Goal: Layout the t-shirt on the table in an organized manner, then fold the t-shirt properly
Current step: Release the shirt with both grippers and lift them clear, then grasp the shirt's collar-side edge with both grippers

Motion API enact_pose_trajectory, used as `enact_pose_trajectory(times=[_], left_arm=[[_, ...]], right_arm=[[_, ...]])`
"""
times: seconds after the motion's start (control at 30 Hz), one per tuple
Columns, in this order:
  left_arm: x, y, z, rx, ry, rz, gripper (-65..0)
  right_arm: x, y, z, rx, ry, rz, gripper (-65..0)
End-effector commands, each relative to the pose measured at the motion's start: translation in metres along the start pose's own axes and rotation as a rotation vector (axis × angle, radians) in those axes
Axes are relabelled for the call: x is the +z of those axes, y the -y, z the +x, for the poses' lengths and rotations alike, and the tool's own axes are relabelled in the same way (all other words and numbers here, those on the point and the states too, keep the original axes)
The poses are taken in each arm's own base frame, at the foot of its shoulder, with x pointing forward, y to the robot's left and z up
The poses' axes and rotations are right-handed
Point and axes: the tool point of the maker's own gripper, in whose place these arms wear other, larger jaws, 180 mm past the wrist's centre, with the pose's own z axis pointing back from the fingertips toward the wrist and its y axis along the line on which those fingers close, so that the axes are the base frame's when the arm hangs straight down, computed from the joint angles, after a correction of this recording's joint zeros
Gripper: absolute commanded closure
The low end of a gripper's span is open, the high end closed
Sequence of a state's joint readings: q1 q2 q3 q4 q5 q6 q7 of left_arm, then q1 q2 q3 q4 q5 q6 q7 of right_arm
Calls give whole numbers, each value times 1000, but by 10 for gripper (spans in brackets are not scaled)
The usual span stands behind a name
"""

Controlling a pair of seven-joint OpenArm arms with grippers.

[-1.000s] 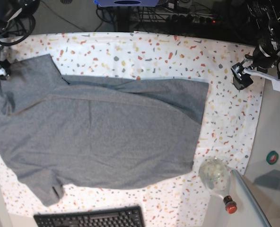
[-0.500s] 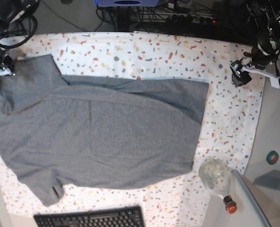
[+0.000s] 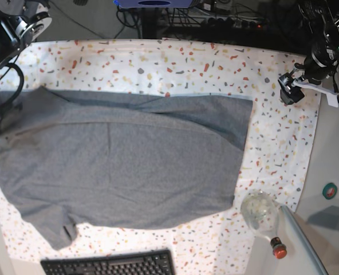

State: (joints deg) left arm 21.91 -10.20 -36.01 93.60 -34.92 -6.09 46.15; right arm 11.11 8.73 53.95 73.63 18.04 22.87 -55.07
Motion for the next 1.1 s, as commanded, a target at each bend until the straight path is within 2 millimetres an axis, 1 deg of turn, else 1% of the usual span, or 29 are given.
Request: enact_pose_trajectory(times=[0.0,0.07,0.1,0.17,0.23,0.3,0.37,0.5,0.57,0.6,0.63,0.67,0.73,0.8,0.87,0.9,0.97,1.07], left_arm=[[3,0,12,-18,34,-6,-650],[3,0,12,-17,33,-5,-650],[3,-1,11,-18,31,-5,-650],[3,-1,11,-18,31,-5,-650],[3,-1,11,-18,31,-5,-650],[4,-5,5,-16,16,3,-650],[2,-9,-1,-10,0,11,-650],[-2,-17,-13,9,-36,26,-650],[-2,-18,-16,11,-44,28,-650],[-3,-17,-17,2,-46,30,-650],[-5,-13,-21,-22,-59,28,-650],[-7,-10,-23,-50,-62,29,-650],[-12,1,-21,-108,-23,20,-650],[-22,16,-32,-132,-1,-11,-650],[-31,25,-43,-112,-6,-41,-650],[-36,30,-49,-95,-18,-59,-650],[-45,43,-51,-47,-31,-102,-650],[-52,62,-57,-19,-51,-155,-650]], right_arm=[[1,-14,28,27,59,30,0],[-4,-28,39,82,51,46,0],[-9,-39,41,106,40,65,0],[-16,-54,47,126,32,92,0],[-21,-65,58,118,65,117,0],[-27,-69,64,86,89,127,0],[-34,-68,66,27,94,115,0],[-40,-67,65,-14,90,107,-2],[-38,-68,67,-11,96,108,-206],[-37,-67,68,-8,105,108,-290],[-32,-66,71,4,123,107,-356],[-26,-64,69,42,141,110,-377],[-7,-64,72,151,196,116,-347],[9,-66,58,237,223,117,-305],[23,-62,46,280,238,93,-290],[27,-58,35,287,230,82,-297],[34,-51,20,307,219,62,-315],[36,-39,4,315,186,43,-329]])
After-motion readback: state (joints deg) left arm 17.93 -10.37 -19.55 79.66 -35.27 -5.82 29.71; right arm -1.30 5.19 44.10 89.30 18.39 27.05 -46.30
